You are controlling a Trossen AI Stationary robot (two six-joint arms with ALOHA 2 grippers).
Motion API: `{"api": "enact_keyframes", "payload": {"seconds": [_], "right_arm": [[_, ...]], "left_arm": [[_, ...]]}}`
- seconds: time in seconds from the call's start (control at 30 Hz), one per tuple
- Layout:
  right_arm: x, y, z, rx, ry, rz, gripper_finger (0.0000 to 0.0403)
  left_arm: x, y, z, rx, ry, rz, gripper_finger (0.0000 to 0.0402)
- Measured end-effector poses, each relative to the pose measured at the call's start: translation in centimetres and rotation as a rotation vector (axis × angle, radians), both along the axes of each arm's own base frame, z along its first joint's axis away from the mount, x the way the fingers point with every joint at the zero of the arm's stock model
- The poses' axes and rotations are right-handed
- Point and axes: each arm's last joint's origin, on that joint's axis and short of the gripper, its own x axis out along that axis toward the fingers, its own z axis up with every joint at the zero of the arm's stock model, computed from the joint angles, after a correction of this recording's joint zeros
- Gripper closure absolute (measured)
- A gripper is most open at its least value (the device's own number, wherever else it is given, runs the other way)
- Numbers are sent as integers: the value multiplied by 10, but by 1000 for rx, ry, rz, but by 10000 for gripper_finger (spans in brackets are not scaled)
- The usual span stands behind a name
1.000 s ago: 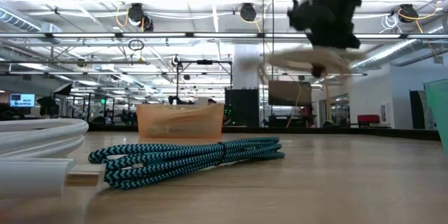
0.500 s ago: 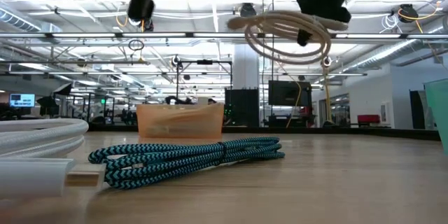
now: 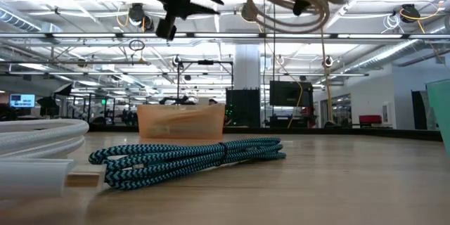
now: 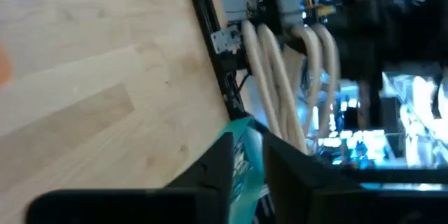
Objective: Pick & Place USB Port
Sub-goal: Put the brown usb cable into the orange bin
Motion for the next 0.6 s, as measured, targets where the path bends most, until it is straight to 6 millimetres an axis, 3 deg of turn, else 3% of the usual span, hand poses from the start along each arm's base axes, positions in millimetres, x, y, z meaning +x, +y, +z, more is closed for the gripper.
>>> {"api": "enact_keyframes", "payload": {"seconds": [0.13,0.3,0.4,0.6], "right_arm": [[-5,2,12,-50,-15,49,396],[-9,-3,15,-74,-15,57,396],[-10,-9,15,-86,-4,49,396],[-9,-15,17,-111,-16,25,396]], "left_arm": [[-1,21,-1,-83,-15,21,252],[12,34,4,-135,-189,8,175],[21,36,3,-160,-270,-17,154],[35,30,-14,-196,-215,-39,149]]}}
